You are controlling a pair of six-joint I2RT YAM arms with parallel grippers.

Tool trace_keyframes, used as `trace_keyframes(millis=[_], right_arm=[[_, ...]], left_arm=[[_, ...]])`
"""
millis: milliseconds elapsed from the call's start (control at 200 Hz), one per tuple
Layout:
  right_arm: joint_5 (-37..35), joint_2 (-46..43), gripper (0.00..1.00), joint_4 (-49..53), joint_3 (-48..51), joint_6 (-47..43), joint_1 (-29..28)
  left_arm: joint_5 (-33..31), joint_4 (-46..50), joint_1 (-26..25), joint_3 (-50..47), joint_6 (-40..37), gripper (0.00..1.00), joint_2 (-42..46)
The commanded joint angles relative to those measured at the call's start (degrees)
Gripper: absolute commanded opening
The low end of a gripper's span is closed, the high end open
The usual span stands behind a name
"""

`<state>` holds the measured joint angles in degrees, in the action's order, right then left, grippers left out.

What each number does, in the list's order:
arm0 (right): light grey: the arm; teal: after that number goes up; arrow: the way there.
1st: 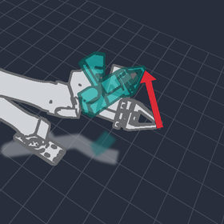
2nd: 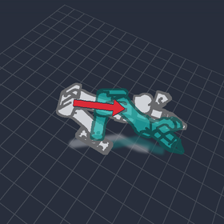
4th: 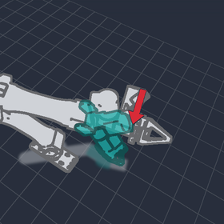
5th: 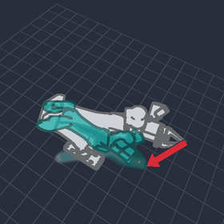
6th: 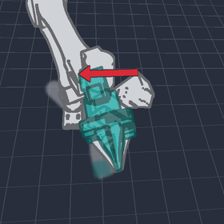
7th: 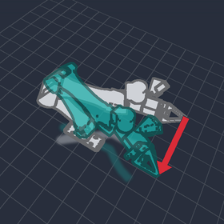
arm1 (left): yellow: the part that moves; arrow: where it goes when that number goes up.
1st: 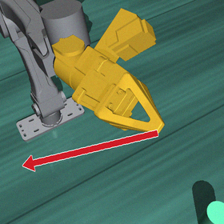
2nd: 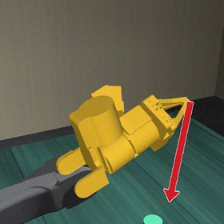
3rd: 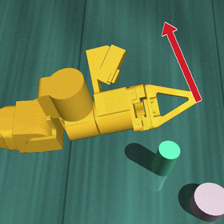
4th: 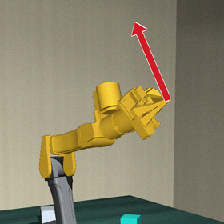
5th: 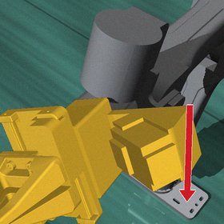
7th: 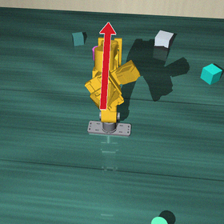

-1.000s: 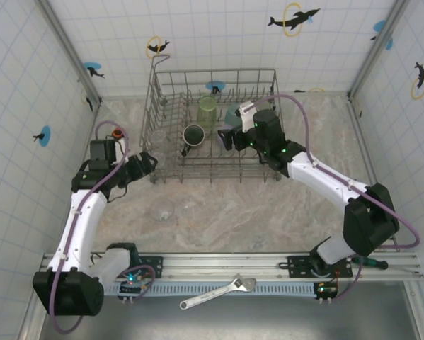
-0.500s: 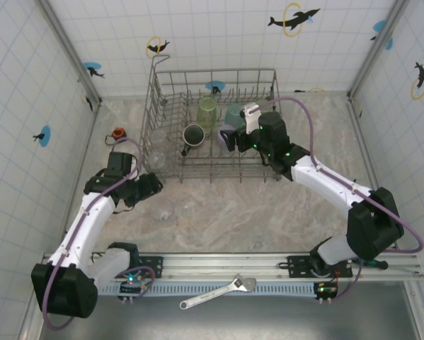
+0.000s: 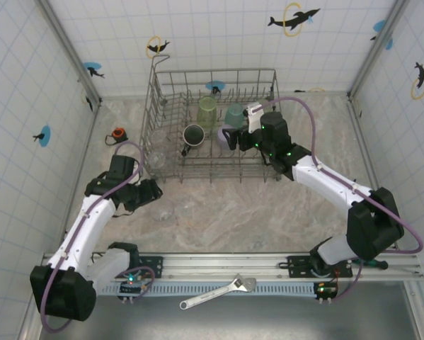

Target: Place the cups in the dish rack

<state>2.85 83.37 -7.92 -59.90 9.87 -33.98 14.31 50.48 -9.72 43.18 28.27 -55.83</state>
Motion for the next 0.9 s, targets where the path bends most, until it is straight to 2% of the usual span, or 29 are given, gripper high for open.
trace_keyframes(millis=[0, 110, 300, 355, 430, 611, 756, 896], right_arm=[[-0.3, 0.1, 1.00, -2.2, 0.3, 1.0, 0.7], [0.0, 0.8, 1.00, -2.2, -0.4, 1.5, 0.9], [0.1, 1.0, 1.00, -3.1, 0.2, 1.9, 1.2], [0.1, 1.0, 1.00, -3.2, 0.4, 2.1, 1.4], [0.3, 1.2, 1.00, -3.3, 0.5, 2.3, 1.6], [1.0, 1.4, 1.00, -3.4, 0.9, 2.9, 2.2], [1.5, 1.1, 1.00, -4.0, 1.7, 3.6, 2.7], [1.9, 0.8, 1.00, -4.3, 2.1, 4.2, 2.9]], left_arm=[[0.0, 3.5, -0.3, 0.6, -2.0, 0.73, 0.4], [1.1, 4.7, -0.3, 1.6, -3.1, 0.72, 0.2], [1.9, 5.7, -0.5, 0.4, -4.5, 0.54, -0.4], [2.0, 5.6, -0.7, -0.1, -4.5, 0.46, -0.6], [1.9, 5.4, -0.7, -0.6, -4.6, 0.42, -0.9], [1.7, 4.7, -1.7, -2.1, -4.8, 0.41, -1.9], [-1.4, 4.7, -3.3, -2.9, -4.7, 0.40, -2.8], [-3.0, 3.6, -5.0, -3.4, -3.7, 0.23, -3.6]])
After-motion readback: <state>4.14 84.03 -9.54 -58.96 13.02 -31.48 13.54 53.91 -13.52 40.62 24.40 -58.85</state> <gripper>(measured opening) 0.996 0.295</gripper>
